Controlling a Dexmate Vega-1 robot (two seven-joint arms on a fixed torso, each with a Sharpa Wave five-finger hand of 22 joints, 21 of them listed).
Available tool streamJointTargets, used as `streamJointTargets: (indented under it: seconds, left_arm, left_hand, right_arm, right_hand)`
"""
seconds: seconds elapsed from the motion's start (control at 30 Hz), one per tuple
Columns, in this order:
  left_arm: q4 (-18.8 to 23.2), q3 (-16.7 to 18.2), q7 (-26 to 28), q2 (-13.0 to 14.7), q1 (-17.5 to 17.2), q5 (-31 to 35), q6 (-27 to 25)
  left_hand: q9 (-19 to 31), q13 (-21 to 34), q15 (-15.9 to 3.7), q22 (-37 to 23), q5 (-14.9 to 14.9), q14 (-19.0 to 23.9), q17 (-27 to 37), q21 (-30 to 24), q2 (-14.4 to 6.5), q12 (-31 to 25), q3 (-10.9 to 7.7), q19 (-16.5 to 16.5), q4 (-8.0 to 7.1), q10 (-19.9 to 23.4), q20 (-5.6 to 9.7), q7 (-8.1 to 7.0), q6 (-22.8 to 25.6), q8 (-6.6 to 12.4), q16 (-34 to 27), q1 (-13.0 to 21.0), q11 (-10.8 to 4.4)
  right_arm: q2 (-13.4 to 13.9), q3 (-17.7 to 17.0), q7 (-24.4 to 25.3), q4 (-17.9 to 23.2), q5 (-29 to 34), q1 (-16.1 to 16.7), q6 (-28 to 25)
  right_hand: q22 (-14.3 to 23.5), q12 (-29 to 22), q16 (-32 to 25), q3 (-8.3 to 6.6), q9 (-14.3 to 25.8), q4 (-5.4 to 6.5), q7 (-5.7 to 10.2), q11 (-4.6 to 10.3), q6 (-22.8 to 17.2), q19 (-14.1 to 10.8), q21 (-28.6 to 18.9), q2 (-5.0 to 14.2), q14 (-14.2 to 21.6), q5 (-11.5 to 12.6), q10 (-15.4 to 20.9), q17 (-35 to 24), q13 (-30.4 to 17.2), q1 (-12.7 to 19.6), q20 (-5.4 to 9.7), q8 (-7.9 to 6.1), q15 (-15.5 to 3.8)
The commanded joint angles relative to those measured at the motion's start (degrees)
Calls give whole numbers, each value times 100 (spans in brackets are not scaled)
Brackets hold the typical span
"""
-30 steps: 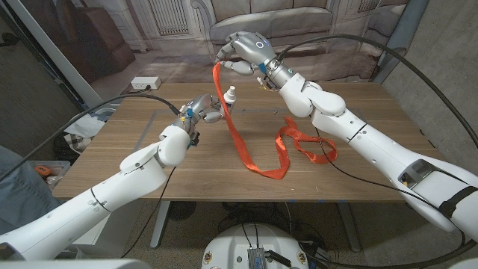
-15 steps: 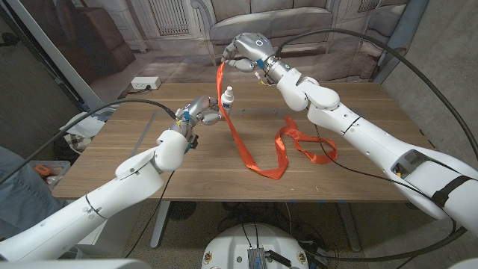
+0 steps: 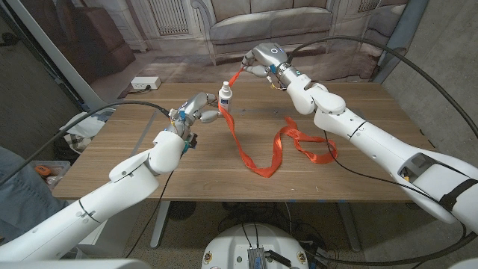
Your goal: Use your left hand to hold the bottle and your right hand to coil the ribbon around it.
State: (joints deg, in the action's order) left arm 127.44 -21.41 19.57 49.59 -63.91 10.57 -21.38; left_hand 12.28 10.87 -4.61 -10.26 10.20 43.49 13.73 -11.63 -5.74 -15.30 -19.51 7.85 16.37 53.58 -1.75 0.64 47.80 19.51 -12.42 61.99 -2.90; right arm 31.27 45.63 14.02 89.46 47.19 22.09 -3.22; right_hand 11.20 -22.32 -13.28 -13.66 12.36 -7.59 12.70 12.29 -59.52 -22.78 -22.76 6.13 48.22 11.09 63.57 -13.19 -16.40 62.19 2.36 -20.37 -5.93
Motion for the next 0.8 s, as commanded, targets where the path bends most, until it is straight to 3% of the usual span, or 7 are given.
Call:
streamJointTargets:
  seconds: [0.03, 0.4, 0.8]
  left_arm:
    - [-197, 237, 265, -208, -70, -242, 235]
    - [-590, 265, 743, -757, 80, -439, 393]
    - [-909, 221, 1198, -1236, 277, -551, 645]
  left_hand:
    - [364, 2554, -344, -8, 38, 78, 24, -12, -44, -834, -1189, 33, -854, 616, 42, -180, 712, 255, -36, 83, -643]
    - [391, 2583, -314, -8, 40, 118, 38, -19, -39, -855, -1196, 56, -845, 613, 37, -177, 721, 286, -53, 93, -620]
    - [419, 2591, -225, -11, 40, 161, 45, -37, -29, -862, -1211, 106, -831, 598, 18, -137, 676, 297, -63, 111, -606]
  right_arm:
    - [641, -437, 107, 723, -307, 762, -460]
    - [1053, -861, 387, 1559, -519, 1609, -618]
    - [1309, -1072, 335, 2212, -626, 2173, -346]
  right_hand:
    - [8, -35, -28, 11, 10, -2, 4, -15, -43, -14, 30, 68, 58, 31, -7, -22, -21, 10, 185, -26, -639]
    - [2, -46, -17, 11, 6, 4, 6, -12, -48, 18, 53, 69, 74, 32, 23, -13, -35, 6, 119, -29, -625]
    - [-3, -66, -18, 9, 2, 4, 6, -13, -52, 12, 63, 67, 113, 29, 75, -7, -52, 7, 90, -33, -619]
